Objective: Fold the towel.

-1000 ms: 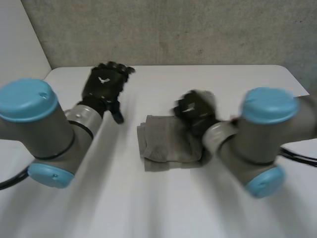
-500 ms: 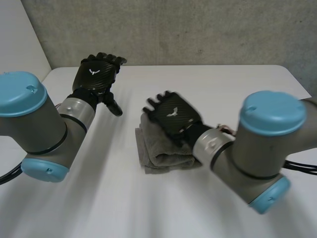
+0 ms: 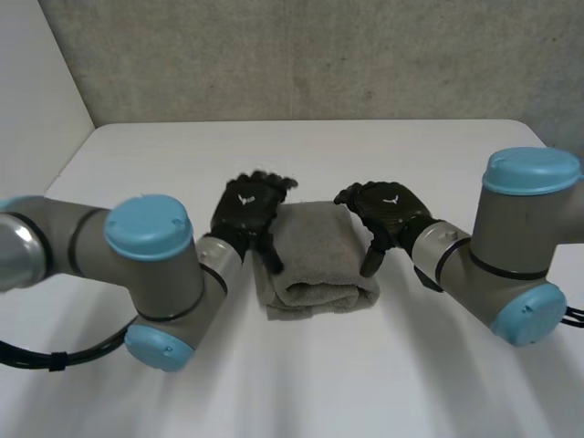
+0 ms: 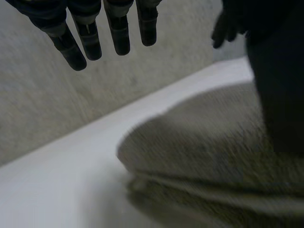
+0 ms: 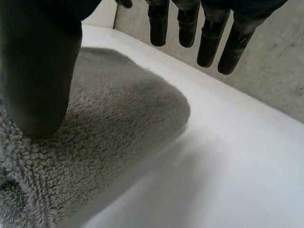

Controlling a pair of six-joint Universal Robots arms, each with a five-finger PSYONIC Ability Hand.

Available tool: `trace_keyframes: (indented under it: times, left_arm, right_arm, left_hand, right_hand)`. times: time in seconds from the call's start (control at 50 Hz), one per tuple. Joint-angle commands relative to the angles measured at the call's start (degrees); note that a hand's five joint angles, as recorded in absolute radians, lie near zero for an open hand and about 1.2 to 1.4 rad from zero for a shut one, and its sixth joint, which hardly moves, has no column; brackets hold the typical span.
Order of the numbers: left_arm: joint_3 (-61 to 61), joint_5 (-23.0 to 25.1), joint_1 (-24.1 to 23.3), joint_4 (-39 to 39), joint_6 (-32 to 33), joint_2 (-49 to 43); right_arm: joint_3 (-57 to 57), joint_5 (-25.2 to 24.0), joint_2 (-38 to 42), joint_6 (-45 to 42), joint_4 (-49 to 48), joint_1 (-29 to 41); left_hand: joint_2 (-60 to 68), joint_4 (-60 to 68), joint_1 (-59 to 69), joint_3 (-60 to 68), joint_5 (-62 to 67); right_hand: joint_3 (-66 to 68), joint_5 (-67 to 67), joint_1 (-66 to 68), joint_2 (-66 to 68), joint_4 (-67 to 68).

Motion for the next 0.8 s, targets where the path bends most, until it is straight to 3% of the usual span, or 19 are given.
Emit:
trace_keyframes:
  times: [0.02, 0.24, 0.5, 0.66, 0.8]
  left_arm:
    - [0.5, -0.1, -0.2, -0.3, 0.3, -3.6]
    - [0.6, -1.3, -0.1, -1.9, 0.3, -2.9]
    - [0.5, -1.6, 2.2, -6.9, 0.3, 10.0]
    - [0.3, -1.6, 7.9, -16.2, 0.2, 21.6]
    - [-1.4, -2.7, 9.7, -18.0, 0.2, 26.1]
  right_arm:
    - [-3.2, -0.1, 5.5, 1.1, 0.1, 0.1]
    - [-4.3, -0.2, 6.1, 1.1, 2.4, 0.4]
    - [-2.8, 1.7, -9.9, 2.0, 2.5, -1.0]
    - [-1.2, 15.3, -19.9, 1.5, 3.1, -6.4]
    - [0.1, 16.4, -23.0, 1.5, 3.8, -8.5]
  left_hand:
    - [-3.3, -3.7, -3.8, -2.8, -11.3]
    - [-3.3, -3.7, -3.8, -2.8, -11.3]
    - [-3.8, -4.2, -4.3, -3.3, -11.8]
    - [-4.3, -4.7, -4.8, -3.8, -12.3]
    - [-4.3, -4.7, -4.8, -3.8, -12.3]
  right_hand:
    - [-4.0, -3.3, -3.3, -4.3, -4.6]
    - [-4.0, -3.3, -3.3, -4.3, -4.6]
    - [-4.0, -3.3, -3.3, -4.3, -4.6]
    - [-4.0, -3.3, -3.3, -4.3, -4.6]
    - [-4.0, -3.3, -3.3, -4.3, -4.6]
